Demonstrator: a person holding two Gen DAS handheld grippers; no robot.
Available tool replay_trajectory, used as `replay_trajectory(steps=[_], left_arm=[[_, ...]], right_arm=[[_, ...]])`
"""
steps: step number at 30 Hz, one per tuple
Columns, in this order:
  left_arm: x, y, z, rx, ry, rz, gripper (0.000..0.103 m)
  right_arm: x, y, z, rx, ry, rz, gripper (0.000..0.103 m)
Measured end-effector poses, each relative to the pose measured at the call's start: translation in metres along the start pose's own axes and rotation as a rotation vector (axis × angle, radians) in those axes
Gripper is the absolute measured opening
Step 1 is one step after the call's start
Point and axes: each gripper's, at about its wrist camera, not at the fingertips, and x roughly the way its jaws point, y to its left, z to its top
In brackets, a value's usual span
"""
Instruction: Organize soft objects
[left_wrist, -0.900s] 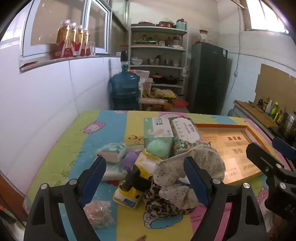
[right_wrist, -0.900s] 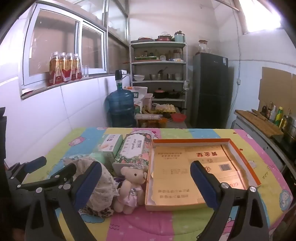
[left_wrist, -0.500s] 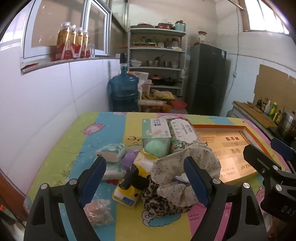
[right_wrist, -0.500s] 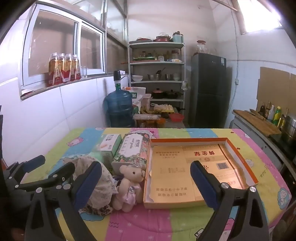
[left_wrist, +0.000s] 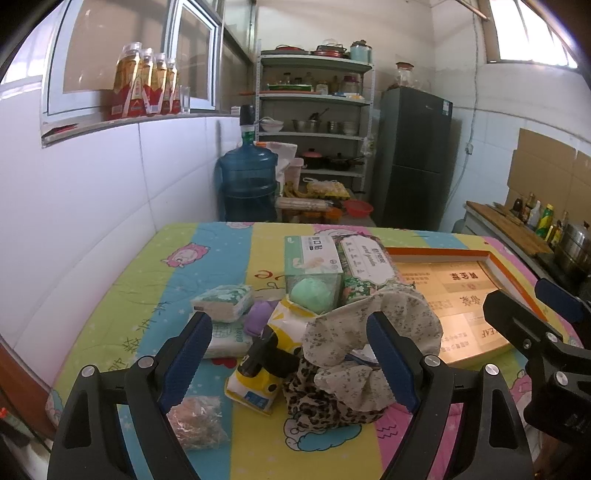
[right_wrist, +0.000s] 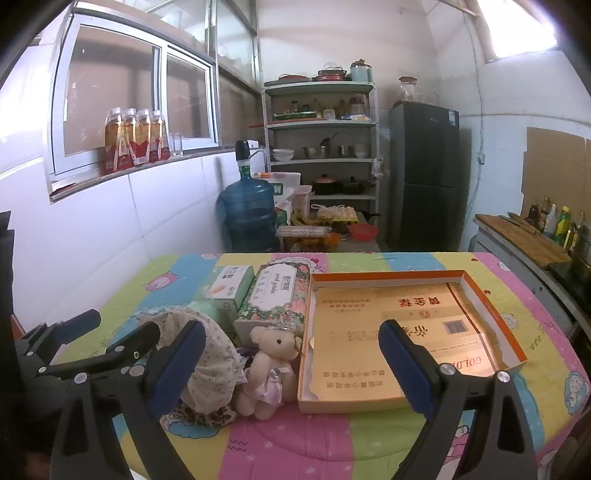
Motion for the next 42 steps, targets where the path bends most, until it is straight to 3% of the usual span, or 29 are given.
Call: replay_trajectory(steps=[42], left_arm=[[0.013,0.009,-0.005,-0.025,0.024,0.015,0.086]], right_arm=[[0.011,0.01,-0.005,-0.025,0.029,0.08,0.095]])
